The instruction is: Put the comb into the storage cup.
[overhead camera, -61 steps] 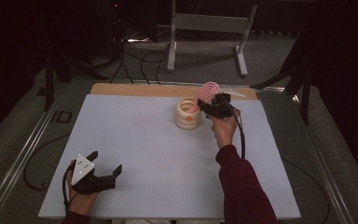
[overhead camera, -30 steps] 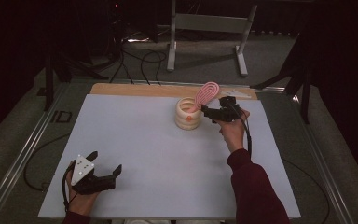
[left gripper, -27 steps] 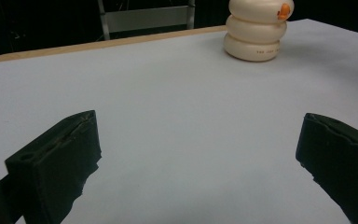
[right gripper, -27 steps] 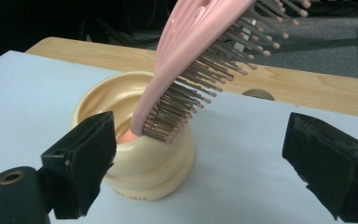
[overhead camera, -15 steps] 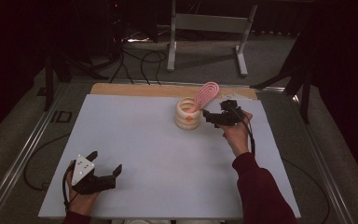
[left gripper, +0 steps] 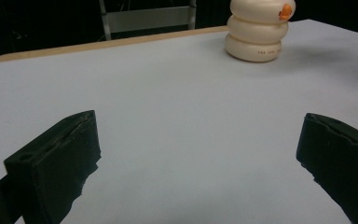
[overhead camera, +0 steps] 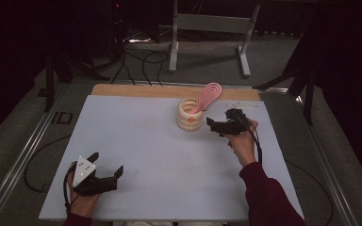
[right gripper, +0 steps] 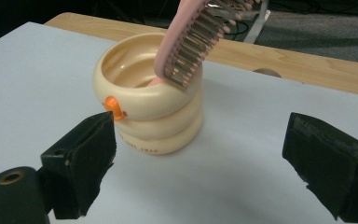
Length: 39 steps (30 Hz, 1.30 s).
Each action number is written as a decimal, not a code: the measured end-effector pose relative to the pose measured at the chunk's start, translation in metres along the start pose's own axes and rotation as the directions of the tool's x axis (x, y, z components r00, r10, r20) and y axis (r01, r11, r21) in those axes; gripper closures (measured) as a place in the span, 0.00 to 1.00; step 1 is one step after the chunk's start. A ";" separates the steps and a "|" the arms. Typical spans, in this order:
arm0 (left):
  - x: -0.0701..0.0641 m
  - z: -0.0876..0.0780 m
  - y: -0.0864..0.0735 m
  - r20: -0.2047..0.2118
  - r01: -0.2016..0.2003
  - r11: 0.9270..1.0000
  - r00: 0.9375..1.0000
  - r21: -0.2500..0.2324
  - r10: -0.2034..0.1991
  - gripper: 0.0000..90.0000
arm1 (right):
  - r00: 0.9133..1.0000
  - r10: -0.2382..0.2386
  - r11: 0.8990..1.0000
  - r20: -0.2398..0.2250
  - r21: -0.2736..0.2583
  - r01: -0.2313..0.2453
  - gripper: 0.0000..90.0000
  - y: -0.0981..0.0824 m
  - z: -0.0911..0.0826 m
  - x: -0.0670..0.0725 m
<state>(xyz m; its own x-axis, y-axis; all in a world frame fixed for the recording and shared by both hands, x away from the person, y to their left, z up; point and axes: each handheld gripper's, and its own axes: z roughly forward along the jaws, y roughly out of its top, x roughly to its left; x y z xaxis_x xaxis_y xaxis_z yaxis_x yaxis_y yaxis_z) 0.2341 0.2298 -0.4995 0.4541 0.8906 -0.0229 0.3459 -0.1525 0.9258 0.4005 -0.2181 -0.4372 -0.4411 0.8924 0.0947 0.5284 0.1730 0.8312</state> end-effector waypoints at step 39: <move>0.004 -0.005 0.006 -0.046 -0.031 0.999 0.998 -0.015 0.031 0.00 | 0.993 -0.115 0.992 0.012 -0.058 0.115 0.11 -0.076 -0.068 0.014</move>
<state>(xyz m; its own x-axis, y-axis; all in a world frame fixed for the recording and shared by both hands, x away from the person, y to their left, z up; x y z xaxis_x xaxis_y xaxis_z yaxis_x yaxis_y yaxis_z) 0.2339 0.2350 -0.4925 0.4260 0.9044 0.0230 0.3188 -0.1739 0.9317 0.3047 -0.2469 -0.4612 -0.4898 0.8718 -0.0082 0.4312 0.2504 0.8668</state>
